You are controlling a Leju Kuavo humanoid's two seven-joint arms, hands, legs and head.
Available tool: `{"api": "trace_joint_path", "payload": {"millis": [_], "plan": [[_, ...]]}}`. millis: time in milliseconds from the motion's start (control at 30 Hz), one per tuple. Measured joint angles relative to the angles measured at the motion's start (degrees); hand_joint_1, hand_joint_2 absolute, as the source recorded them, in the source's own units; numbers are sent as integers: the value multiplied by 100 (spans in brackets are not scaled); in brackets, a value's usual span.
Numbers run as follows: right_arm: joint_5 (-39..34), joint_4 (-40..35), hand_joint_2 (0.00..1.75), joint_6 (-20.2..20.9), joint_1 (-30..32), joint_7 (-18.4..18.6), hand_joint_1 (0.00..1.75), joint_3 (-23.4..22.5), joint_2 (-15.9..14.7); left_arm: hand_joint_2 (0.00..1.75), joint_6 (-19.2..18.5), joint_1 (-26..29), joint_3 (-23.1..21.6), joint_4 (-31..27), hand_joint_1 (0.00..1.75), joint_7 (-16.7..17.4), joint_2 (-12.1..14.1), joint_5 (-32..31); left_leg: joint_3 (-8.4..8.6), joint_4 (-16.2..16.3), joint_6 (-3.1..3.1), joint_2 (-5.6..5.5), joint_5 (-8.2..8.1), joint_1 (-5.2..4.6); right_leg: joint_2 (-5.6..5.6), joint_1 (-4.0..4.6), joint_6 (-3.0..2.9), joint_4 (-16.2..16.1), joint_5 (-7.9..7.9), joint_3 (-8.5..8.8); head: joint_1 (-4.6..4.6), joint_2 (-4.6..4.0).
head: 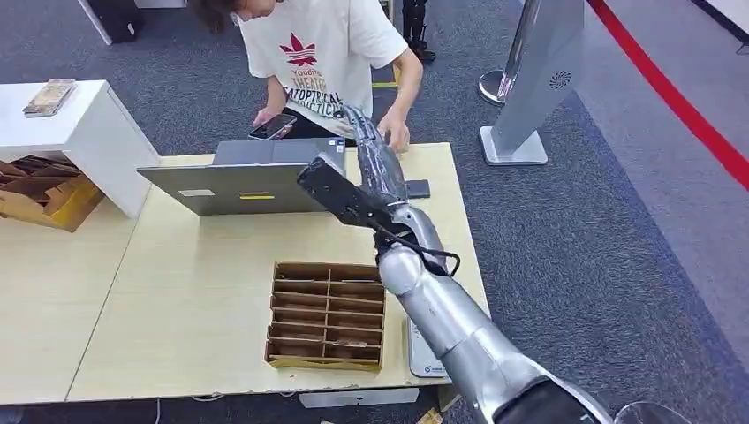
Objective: Pass the card to the sensor for recognition and then transmit it.
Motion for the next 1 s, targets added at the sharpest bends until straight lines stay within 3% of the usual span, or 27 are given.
{"api": "trace_joint_path", "payload": {"millis": [167,200,233,267,300,500,600,633,667,700,767,833,900,1000], "plan": [[-1001,-1597,175,46,1164,-136,5,335,-116,0,11,205,254,0,0,-206,-33,309,-3,0,0,0,-13,0,1,-1,5,-4,-7,-5,-2,0],[-1060,-1906,175,38,1353,-136,31,435,-185,0,7,233,293,0,0,-219,-35,333,-4,0,0,1,-13,0,1,-1,5,-5,-8,-5,0,0],[-1090,-2097,175,31,1492,-136,145,495,-234,0,7,252,317,0,0,-230,-37,344,-5,0,-3,1,-16,0,1,-1,5,-5,-8,-6,2,0],[-1116,-2292,175,31,1611,-136,169,547,-277,0,4,270,358,0,0,-241,-44,372,-5,0,-2,3,-16,0,2,-1,5,-5,-9,-7,0,0],[-1147,-2442,175,33,1707,-136,175,591,-311,0,2,282,389,0,0,-243,-48,401,-5,0,-2,4,-16,0,2,-1,5,-5,-9,-7,0,0],[-692,-3200,175,88,2401,-151,175,890,-798,0,-70,383,562,26,0,-326,-103,593,-5,0,-2,2,-16,0,1,-1,5,-6,-9,-4,0,0],[-421,-3383,175,92,2613,-75,147,973,-973,0,-122,412,625,79,0,-361,-142,626,-5,0,-1,2,-17,0,1,-1,5,-6,-9,-5,-2,0],[-253,-3423,175,99,2652,-37,119,1012,-1034,0,-151,413,649,105,0,-363,-149,637,-5,0,-1,2,-17,0,2,-1,5,-6,-9,-6,0,0],[-49,-3447,175,108,2689,19,115,1045,-1099,0,-188,412,667,127,0,-370,-171,643,-5,0,-1,2,-17,0,0,-1,5,-6,-9,-5,0,0],[152,-3464,175,110,2734,70,89,1069,-1146,0,-216,412,669,162,0,-379,-177,648,-5,0,-1,1,-17,0,0,-1,5,-6,-9,-5,0,0],[635,-3473,175,114,2802,209,70,1152,-1254,0,-277,414,678,223,0,-381,-210,652,-5,0,-1,3,-17,0,1,-1,5,-6,-9,-5,-2,0],[1158,-3460,175,72,2827,354,68,1227,-1338,0,-315,412,678,275,0,-381,-232,650,-5,0,-1,3,-16,0,2,-1,5,-6,-9,-5,-2,0],[1704,-3376,175,-19,2824,513,56,1347,-1421,0,-341,412,678,321,0,-381,-254,647,-5,0,-1,3,-16,0,2,-1,5,-6,-9,-4,0,0],[1886,-3215,175,-28,2820,600,56,1467,-1456,0,-347,410,678,354,0,-381,-269,648,-5,0,-1,3,-16,0,2,-1,5,-6,-9,-4,-2,0]]}}
